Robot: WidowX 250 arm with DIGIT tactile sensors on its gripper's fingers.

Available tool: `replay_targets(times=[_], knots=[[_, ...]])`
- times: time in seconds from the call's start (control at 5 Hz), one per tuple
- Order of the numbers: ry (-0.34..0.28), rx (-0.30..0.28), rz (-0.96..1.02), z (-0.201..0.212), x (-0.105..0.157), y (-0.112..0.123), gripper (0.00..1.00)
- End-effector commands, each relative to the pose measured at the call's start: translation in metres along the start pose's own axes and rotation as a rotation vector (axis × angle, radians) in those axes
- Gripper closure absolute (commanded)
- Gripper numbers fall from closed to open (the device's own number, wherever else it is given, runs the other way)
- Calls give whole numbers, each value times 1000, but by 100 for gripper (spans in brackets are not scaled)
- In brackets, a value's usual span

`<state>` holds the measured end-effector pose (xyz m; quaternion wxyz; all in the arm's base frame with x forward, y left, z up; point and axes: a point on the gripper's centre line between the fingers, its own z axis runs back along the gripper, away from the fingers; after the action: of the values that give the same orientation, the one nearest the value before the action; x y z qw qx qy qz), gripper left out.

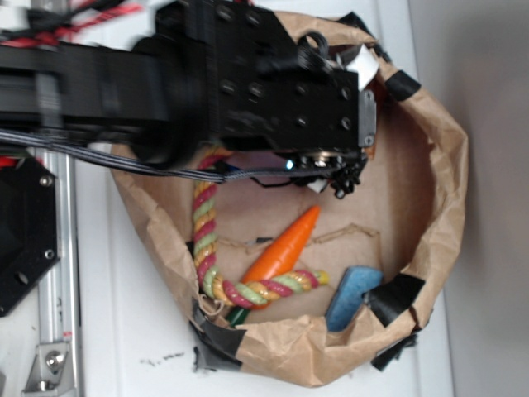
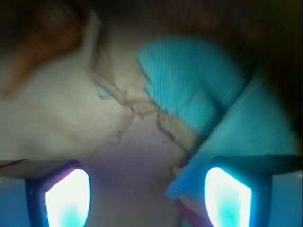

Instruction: Grab the blue cloth.

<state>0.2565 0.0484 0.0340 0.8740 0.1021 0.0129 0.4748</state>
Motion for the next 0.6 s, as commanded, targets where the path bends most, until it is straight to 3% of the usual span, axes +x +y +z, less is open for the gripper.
replay_targets(times=[0.0,0.2,0.4], knots=[[-27,55,133,-13,21,60,0],[-76,53,21,-15,26,80,0],[-69,58,-45,-22,29,76,0]])
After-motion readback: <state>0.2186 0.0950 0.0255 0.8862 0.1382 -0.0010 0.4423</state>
